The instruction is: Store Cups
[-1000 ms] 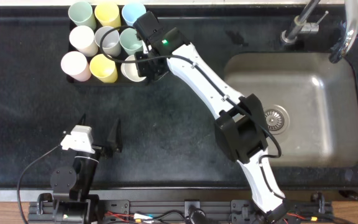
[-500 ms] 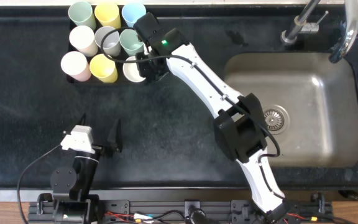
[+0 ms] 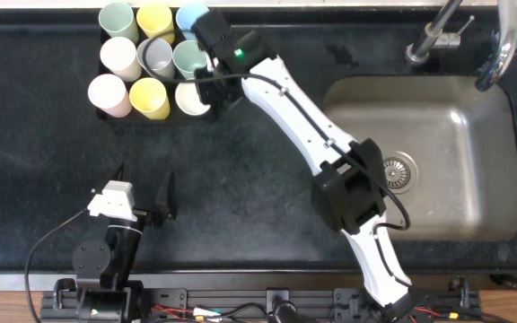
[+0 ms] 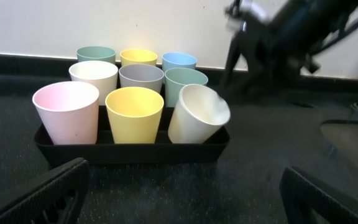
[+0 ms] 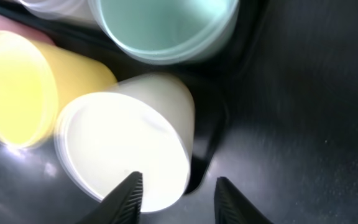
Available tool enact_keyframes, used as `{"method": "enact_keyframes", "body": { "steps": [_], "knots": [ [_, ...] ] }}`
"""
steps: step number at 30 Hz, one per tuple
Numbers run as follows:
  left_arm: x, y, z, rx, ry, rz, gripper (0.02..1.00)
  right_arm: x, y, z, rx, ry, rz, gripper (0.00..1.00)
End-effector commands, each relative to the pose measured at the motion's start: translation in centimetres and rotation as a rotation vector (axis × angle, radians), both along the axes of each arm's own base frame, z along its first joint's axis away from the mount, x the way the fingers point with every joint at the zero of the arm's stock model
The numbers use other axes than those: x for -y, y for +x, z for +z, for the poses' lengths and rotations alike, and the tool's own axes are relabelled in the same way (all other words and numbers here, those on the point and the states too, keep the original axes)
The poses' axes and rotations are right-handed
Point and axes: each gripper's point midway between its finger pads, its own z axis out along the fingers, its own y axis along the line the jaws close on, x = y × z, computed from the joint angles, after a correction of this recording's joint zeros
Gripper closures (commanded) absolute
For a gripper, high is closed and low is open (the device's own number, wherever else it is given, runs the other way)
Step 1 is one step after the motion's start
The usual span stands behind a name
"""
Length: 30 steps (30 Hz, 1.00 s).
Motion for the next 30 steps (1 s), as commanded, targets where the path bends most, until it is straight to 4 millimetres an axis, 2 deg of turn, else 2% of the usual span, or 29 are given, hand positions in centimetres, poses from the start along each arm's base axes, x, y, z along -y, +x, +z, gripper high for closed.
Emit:
{"method": "enact_keyframes", "body": {
  "steps": [1, 6, 9, 15, 18, 24, 30],
  "knots": [
    [0.0, 0.0, 0.1, 0.007, -0.007, 0.001, 0.018, 0.9, 1.4, 8.1, 0.143, 0.098, -0.025, 0.514],
    [0.0, 0.0, 0.1, 0.007, -0.007, 0.001, 0.018, 4.0, 0.6, 14.9, 0.263, 0.132, -0.01, 0.369],
    [0.0, 0.0, 0.1, 0.007, -0.007, 0.001, 0.018, 7.3, -0.4, 17.5, 0.304, 0.097, 0.011, 0.292],
    [0.0, 0.0, 0.1, 0.007, -0.007, 0.001, 0.018, 16.4, -1.8, 17.8, 0.305, -0.157, -0.028, 0.091],
    [0.0, 0.0, 0.1, 0.007, -0.007, 0.001, 0.018, 19.7, -2.6, 18.2, 0.313, -0.23, -0.062, 0.012],
    [0.0, 0.0, 0.1, 0.007, -0.007, 0.001, 0.018, 23.8, -4.2, 18.6, 0.388, -0.214, -0.14, 0.003],
    [0.0, 0.0, 0.1, 0.007, -0.007, 0.001, 0.02, 27.0, -7.4, 18.3, 0.488, -0.137, -0.224, 0.005]
  ]
}}
